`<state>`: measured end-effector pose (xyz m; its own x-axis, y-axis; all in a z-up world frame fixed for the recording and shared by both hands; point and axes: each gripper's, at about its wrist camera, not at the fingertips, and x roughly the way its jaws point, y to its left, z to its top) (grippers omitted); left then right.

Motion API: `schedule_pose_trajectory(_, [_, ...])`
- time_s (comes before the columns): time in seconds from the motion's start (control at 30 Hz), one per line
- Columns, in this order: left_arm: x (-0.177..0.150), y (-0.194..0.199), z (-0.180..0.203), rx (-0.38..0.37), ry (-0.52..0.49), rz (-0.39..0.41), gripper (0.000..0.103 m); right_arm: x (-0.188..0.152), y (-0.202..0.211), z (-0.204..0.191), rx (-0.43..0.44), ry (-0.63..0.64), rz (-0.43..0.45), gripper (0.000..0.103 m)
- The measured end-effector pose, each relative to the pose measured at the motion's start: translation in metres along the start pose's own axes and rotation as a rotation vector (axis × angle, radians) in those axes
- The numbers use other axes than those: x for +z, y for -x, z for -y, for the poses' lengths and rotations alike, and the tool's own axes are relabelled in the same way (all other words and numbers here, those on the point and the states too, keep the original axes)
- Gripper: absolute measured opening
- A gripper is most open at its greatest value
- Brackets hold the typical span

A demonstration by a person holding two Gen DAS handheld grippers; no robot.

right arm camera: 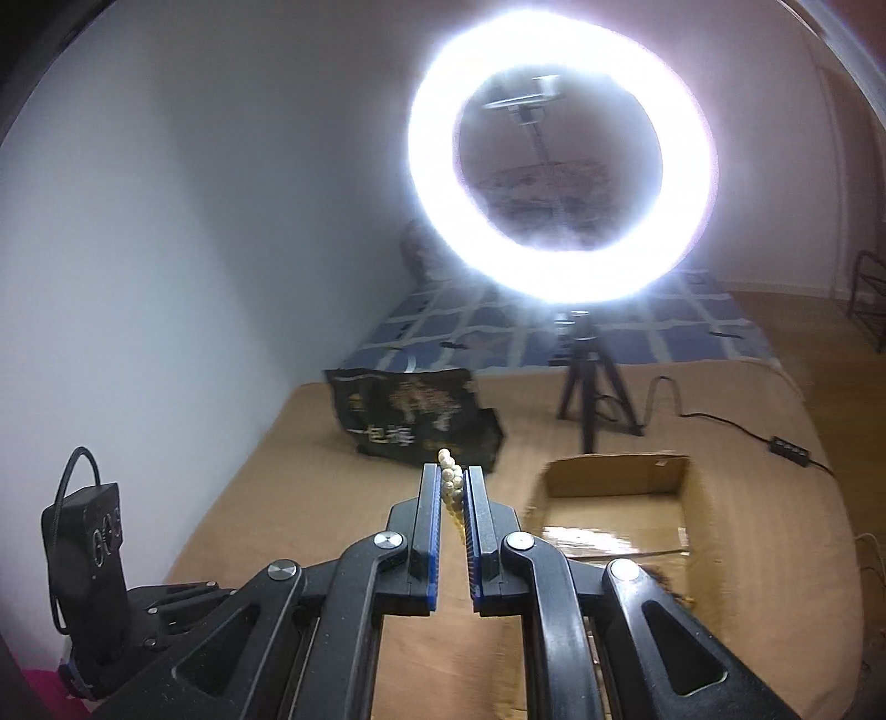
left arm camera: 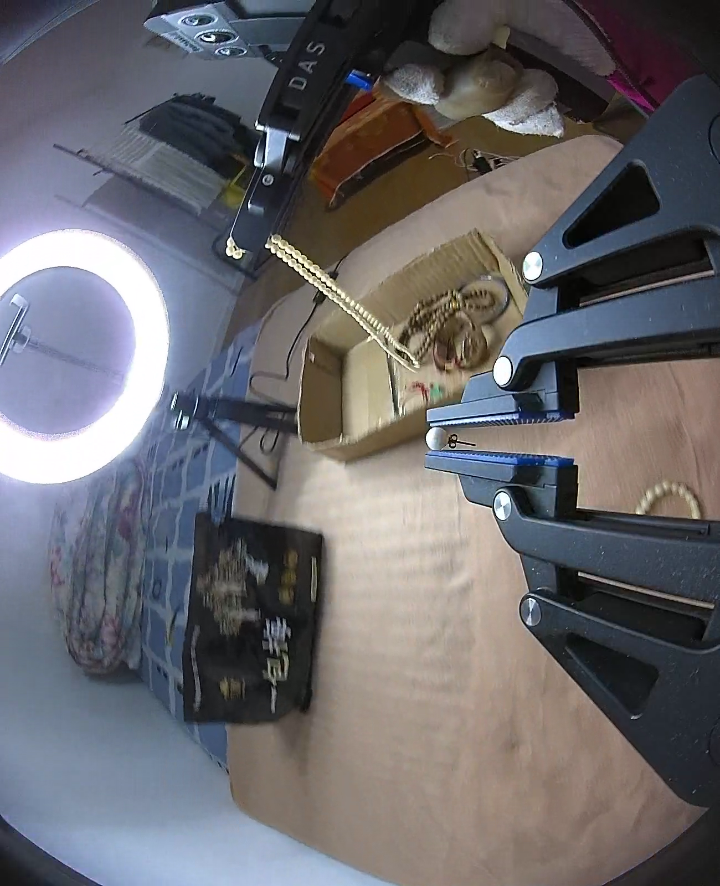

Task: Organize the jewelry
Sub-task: 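Carry the pearl and pearl necklace into the cardboard box and open both grippers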

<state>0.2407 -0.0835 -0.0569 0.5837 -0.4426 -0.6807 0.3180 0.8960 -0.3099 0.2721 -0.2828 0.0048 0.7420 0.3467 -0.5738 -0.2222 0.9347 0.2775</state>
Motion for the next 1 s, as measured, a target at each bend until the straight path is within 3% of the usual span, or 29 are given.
schedule_pose_trajectory(0.43, [-0.011, -0.041, 0.050, -0.034, -0.084, -0.056, 0.006, -0.003, 0.011, 0.077, -0.108, -0.096, 0.000, 0.005])
schedule_pose_trajectory(1.0, [-0.018, -0.080, 0.079, -0.049, -0.122, -0.119, 0.006, -0.022, -0.016, 0.116, -0.145, -0.154, -0.092, 0.006])
